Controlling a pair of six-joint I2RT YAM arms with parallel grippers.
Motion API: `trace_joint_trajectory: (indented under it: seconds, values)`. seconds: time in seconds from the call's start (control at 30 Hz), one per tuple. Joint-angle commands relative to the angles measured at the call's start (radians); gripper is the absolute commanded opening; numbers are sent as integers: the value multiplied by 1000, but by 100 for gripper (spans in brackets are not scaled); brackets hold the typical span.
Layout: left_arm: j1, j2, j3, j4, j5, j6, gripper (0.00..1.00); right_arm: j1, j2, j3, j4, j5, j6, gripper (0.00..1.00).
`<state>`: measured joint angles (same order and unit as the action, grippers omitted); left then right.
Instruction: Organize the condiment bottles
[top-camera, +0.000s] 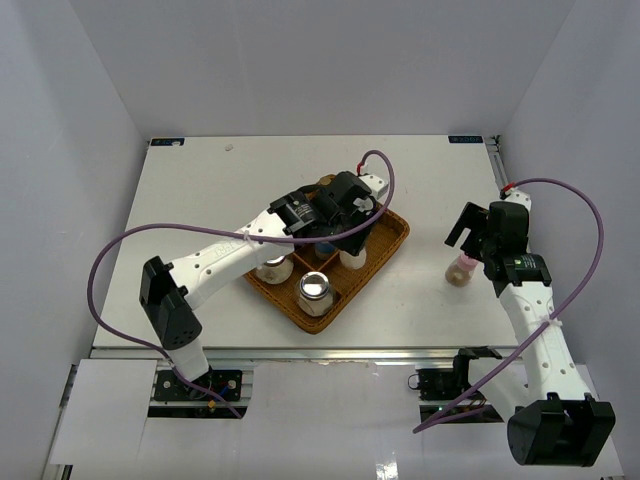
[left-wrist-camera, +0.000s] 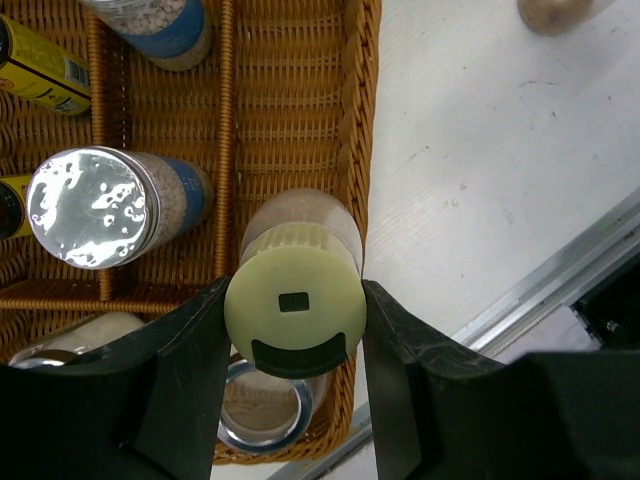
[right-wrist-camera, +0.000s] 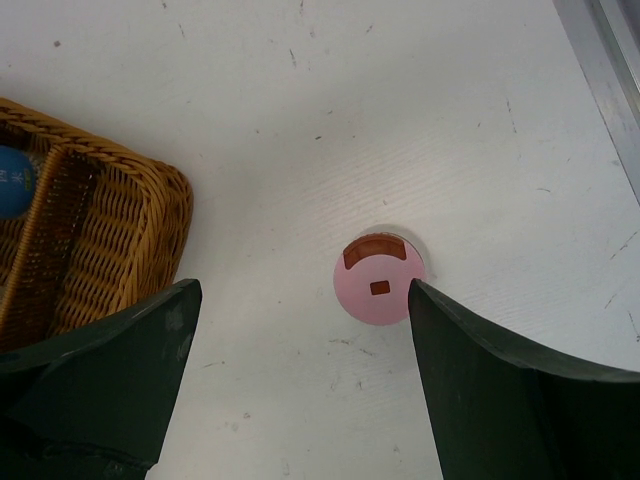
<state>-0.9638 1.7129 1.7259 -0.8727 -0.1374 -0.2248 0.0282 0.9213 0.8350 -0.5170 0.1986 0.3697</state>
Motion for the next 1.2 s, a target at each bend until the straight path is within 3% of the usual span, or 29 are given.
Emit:
trace_joint_trajectory:
  seconds: [0.0, 0.73, 0.8, 1.1, 1.17]
  values:
    - [4, 4, -51, 105, -34, -4, 0, -7, -51, -10, 64, -7, 7, 90]
    - [1, 119, -219, 277, -88, -6, 1, -10, -24, -167, 115, 14, -7, 90]
    - [1, 125, -223, 284, -89, -10, 31, -10, -21, -169, 118, 16, -11, 90]
    - [-4, 139, -192, 261, -67, -20, 74, -13, -7, -181, 143, 53, -16, 90]
    - [-5, 137, -183, 247, -80, -18, 77, -14, -1, -188, 150, 81, -18, 90]
